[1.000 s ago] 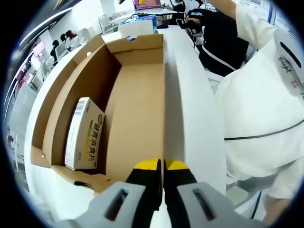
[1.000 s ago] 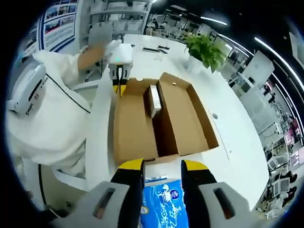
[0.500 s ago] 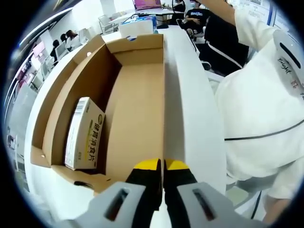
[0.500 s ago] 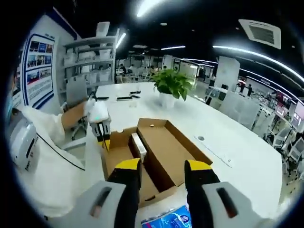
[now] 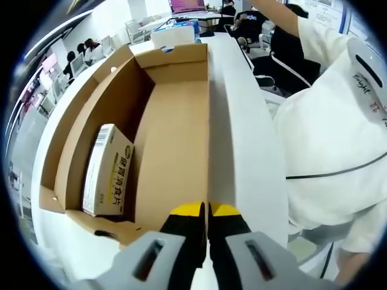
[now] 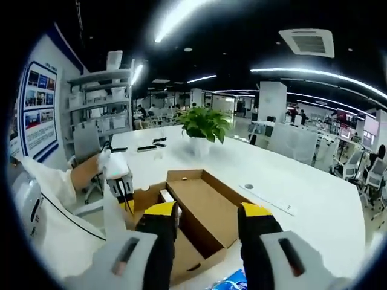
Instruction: Operate the shoe box by opening the lid, removing the specified soft item, and placing it in the target area until the item is outside and the box remains undamaged.
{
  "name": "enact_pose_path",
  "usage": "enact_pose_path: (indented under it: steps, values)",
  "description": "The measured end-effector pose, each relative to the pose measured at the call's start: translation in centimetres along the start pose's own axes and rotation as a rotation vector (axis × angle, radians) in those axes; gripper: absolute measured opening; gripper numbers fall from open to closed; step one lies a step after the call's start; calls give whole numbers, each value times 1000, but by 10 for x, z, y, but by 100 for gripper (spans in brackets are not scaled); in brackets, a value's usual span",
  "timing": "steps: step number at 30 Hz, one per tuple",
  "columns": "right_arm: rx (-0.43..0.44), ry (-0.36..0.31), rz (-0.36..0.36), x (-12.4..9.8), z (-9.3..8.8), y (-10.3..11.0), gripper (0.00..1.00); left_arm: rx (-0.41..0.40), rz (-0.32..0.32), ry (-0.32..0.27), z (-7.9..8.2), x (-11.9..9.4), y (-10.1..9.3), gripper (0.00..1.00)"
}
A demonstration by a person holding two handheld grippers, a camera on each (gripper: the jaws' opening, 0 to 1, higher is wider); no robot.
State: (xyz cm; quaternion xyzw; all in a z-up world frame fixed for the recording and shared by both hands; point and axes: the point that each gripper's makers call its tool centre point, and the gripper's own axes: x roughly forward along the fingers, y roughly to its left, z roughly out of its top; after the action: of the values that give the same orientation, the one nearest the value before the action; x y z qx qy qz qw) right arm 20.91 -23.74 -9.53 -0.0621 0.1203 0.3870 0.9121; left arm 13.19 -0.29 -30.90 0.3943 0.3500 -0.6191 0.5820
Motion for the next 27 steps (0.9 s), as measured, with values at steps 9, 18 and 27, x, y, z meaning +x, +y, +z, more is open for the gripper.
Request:
enact_pose_path:
  steps: [9, 18, 27]
  values:
    - [-167, -142, -205, -4, 12, -15, 55, -3, 1, 1, 0, 1, 0, 1]
    - [-34, -258, -317, -20, 22, -25, 33, 7, 0, -4, 0, 1, -1, 1]
    - [-67, -229, -391, -16, 23, -22, 46, -2, 0, 2, 0, 1, -1, 1]
